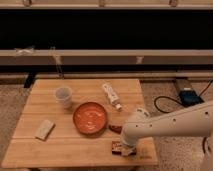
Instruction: Place the eraser on the white sponge
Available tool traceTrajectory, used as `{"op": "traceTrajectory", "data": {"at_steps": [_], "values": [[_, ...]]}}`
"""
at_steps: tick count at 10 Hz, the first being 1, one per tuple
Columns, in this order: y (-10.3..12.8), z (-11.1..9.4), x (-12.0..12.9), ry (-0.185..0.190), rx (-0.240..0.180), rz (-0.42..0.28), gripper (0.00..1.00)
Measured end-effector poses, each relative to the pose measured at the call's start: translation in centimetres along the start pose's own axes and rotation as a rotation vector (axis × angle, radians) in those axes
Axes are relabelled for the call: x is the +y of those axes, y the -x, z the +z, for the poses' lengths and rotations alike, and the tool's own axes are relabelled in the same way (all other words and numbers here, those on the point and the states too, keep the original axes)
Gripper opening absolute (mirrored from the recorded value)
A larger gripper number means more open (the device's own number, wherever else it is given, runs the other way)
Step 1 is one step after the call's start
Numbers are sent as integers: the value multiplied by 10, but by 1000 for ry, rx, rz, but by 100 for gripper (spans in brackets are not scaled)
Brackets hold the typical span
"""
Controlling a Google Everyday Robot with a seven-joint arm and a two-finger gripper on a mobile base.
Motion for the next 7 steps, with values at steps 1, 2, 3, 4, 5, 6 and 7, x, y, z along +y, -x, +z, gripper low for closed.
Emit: {"op": "traceTrajectory", "data": {"at_steps": [1, 2, 3, 4, 5, 6, 7], "values": [[4, -7, 1, -5, 6, -8, 10], [12, -20, 2, -12, 11, -18, 9], [24, -35, 2, -17, 12, -40, 9], [38, -41, 0, -20, 7, -60, 9], [57, -49, -3, -20, 0, -91, 9], [79, -57, -8, -19, -10, -125, 9], [98, -64, -13, -18, -20, -156, 9]]}}
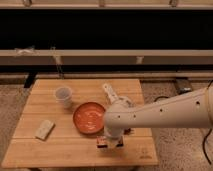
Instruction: Place the eraser on the white sponge
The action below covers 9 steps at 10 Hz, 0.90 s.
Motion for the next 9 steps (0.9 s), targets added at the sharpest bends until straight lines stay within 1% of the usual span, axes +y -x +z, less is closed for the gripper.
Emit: {"op": "traceTrajectory", "data": {"at_steps": [3, 5, 7, 8, 9], "values": [[64, -9, -30, 6, -27, -118, 9], [113, -11, -49, 16, -42, -212, 9], [157, -7, -66, 29, -45, -307, 9], [172, -4, -71, 38, -44, -336, 9], [192, 2, -78, 48, -40, -380, 9]]}}
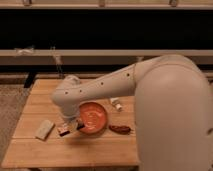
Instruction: Place the eraser on the white sponge
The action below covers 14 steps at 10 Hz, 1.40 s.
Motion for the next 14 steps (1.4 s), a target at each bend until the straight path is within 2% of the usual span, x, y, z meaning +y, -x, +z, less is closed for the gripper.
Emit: {"op": "traceTrajectory", "data": {"at_steps": [4, 8, 10, 12, 14], "values": [[65, 28, -42, 35, 6, -161, 9], [98, 50, -61, 45, 10, -220, 9], [105, 59, -69, 44, 12, -226, 12], [113, 65, -80, 39, 18, -238, 30], [121, 69, -88, 37, 24, -255, 52]]}}
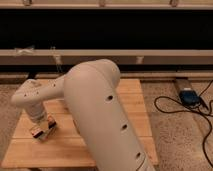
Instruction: Place the eraser on the white sponge
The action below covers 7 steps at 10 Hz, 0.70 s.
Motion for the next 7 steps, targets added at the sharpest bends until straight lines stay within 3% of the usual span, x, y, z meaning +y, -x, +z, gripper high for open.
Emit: {"op": "traceTrajectory", "data": {"at_steps": [3, 7], "values": [[-3, -1, -5, -4, 5, -5, 78], [-7, -1, -1, 1, -5, -1, 80]]}}
